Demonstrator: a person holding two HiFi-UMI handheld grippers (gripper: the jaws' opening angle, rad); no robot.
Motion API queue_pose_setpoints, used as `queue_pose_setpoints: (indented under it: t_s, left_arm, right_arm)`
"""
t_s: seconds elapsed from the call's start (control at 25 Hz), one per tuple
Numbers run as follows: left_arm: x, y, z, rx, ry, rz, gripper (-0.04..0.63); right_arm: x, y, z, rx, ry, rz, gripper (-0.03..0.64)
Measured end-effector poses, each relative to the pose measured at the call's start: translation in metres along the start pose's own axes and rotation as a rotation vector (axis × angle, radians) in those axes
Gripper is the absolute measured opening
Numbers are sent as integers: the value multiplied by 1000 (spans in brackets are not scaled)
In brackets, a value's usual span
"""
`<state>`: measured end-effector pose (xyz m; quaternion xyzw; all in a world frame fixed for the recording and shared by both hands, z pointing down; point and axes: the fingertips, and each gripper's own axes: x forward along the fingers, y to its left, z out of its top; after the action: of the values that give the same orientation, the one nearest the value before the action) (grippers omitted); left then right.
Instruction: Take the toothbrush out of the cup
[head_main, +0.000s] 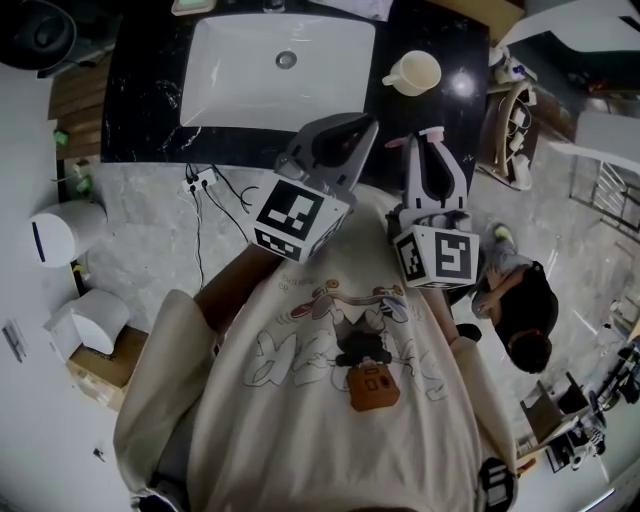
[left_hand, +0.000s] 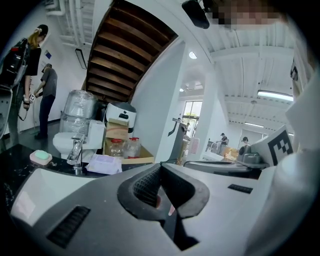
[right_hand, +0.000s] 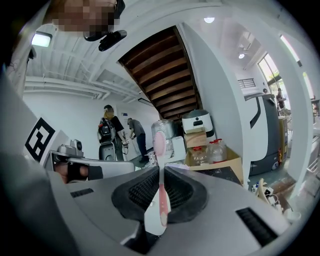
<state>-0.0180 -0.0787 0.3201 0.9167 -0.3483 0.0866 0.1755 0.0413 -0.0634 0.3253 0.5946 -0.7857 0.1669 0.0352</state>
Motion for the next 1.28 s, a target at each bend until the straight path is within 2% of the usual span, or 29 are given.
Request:
queue_pose_setpoints:
  t_s: [0.48,1.28]
  left_arm:
    - [-5,1,-9,-41,9,5,14]
    - [-4,2,-14,-61,15,2,14]
  right_arm:
    - [-2,3,-6,5,15,12,43]
    - [1,5,-11,8,26,28,43]
